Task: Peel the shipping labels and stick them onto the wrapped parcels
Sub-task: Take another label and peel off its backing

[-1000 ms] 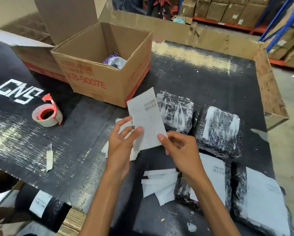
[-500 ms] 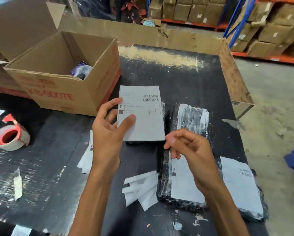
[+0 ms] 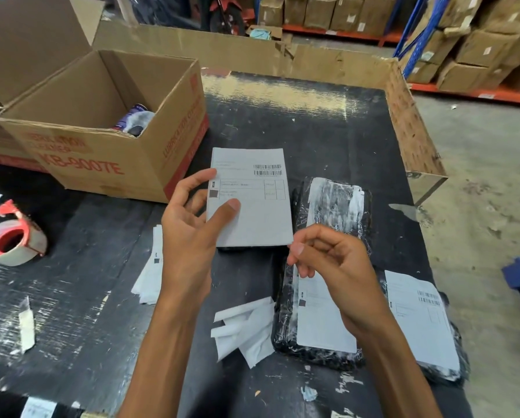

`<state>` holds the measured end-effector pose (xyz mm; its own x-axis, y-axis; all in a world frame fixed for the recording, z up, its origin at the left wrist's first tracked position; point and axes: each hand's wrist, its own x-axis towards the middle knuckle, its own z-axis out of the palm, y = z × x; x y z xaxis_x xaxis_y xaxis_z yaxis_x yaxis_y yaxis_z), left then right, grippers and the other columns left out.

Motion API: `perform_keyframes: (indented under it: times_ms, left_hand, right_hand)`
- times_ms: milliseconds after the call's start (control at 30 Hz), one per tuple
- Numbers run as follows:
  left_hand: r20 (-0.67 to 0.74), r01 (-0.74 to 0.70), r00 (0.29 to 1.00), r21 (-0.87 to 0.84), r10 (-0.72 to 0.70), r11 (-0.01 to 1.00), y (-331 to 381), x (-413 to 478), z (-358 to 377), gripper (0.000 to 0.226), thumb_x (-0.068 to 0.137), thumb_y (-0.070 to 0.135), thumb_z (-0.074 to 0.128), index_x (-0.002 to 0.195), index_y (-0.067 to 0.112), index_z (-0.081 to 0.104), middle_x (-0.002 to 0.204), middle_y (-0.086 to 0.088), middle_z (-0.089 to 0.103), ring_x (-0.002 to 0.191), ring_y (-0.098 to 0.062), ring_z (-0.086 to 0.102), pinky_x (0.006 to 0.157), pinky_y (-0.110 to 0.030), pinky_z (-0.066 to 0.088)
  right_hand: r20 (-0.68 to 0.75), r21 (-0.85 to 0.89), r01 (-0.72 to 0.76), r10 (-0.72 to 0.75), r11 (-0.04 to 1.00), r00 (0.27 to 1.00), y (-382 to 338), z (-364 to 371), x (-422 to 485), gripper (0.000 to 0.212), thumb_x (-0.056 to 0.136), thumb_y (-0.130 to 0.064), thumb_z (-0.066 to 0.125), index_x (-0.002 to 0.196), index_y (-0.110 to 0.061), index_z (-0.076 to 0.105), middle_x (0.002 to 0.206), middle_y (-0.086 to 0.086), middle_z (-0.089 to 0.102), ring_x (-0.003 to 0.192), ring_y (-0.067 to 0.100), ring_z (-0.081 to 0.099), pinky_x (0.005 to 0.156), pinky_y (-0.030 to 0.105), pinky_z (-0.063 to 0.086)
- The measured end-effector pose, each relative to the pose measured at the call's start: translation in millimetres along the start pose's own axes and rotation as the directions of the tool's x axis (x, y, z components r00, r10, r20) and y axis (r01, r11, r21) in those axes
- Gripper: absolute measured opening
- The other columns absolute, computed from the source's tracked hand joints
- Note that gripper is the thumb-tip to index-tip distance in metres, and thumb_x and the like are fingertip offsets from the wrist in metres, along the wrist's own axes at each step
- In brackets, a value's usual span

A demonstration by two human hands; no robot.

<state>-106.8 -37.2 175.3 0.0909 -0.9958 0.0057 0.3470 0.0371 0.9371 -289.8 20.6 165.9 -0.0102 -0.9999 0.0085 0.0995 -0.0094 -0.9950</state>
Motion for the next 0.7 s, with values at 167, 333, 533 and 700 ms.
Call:
perform_keyframes:
  times_ms: [167,333,533,700]
  left_hand:
    - [0.012,0.021,1.0,-0.015,-0.021,1.0,-1,-1,0,0.05,0.087,-0.008,0.068,0.133,0.005,0.054,0.112,-0.007,0.077,0.108,-0.024,0.073,0.09,-0.037,0.06]
    - [0.042,0.078,0.996,-0.057,-0.075,0.995,-2,-2,1,0.048,0.087,-0.008,0.066,0.132,0.005,0.054,0.113,-0.009,0.076,0.109,-0.024,0.072,0.088,-0.033,0.059]
    - [0.094,0.199,0.977,-0.072,-0.192,0.977,-15,-9,5,0.049,0.086,-0.008,0.067,0.132,0.004,0.056,0.119,-0.009,0.075,0.107,-0.02,0.071,0.081,-0.024,0.058]
    - [0.149,0.243,0.957,0.052,-0.248,0.969,-25,-19,11,0.046,0.085,-0.003,0.072,0.129,0.009,0.06,0.108,-0.002,0.078,0.1,-0.013,0.073,0.074,-0.016,0.055]
  right_hand:
    - [0.02,0.016,0.008,-0.009,1.0,1.0,-1,0,-1,0.007,0.085,-0.013,0.068,0.079,-0.016,0.07,0.069,0.002,0.069,0.057,0.014,0.052,0.061,0.021,0.048]
    - [0.039,0.048,0.017,-0.019,0.999,0.999,0,1,-1,0.009,0.088,-0.01,0.063,0.081,-0.013,0.067,0.069,0.003,0.065,0.059,0.017,0.05,0.063,0.027,0.046]
    - [0.044,0.14,0.01,-0.016,0.99,0.999,-1,4,0,0.009,0.084,-0.021,0.062,0.084,-0.011,0.062,0.07,0.0,0.062,0.061,0.016,0.049,0.063,0.029,0.041]
    - [0.025,0.167,0.012,-0.016,0.986,1.0,0,7,1,0.011,0.089,-0.011,0.055,0.08,-0.014,0.061,0.068,0.001,0.058,0.065,0.017,0.048,0.065,0.028,0.041]
